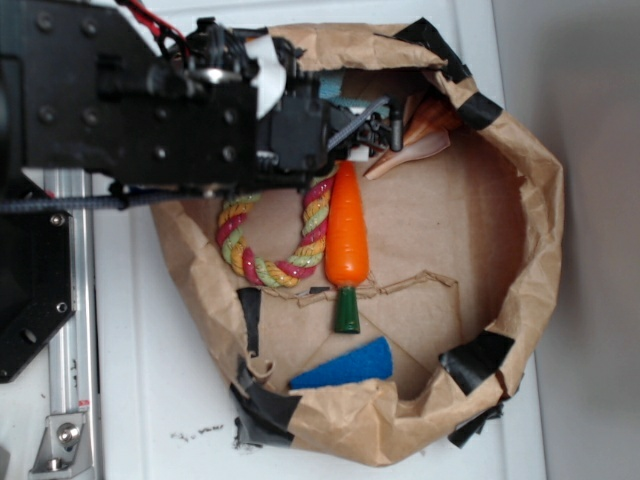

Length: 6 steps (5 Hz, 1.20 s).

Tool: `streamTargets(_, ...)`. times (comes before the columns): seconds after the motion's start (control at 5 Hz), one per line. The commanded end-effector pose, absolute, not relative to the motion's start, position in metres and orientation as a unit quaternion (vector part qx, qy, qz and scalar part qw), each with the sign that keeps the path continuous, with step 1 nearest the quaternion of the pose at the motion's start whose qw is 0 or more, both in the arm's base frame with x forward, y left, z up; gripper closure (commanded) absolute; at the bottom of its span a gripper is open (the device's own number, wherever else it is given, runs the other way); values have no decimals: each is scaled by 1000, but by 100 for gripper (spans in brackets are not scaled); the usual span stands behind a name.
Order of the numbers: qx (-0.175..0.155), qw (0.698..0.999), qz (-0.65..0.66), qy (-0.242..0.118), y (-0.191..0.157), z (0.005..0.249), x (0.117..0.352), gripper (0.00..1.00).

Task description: Grab the blue cloth.

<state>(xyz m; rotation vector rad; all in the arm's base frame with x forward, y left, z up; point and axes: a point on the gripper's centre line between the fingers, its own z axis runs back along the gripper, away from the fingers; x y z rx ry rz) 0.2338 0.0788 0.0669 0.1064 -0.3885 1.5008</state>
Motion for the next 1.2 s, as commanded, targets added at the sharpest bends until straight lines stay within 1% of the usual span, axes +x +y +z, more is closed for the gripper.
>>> streamTargets(0.0, 27, 683, 709, -173, 89, 67, 236, 0)
streamTargets(0.2, 36, 681, 711, -170, 101, 61, 236, 0)
streamTargets(0.4, 50, 675, 714, -178, 116, 57, 226, 0)
streamTargets(0.8, 78, 667, 714, -199, 145, 49, 215, 0)
streamTargets(1.0, 77, 666, 716, -195, 149, 48, 205, 0)
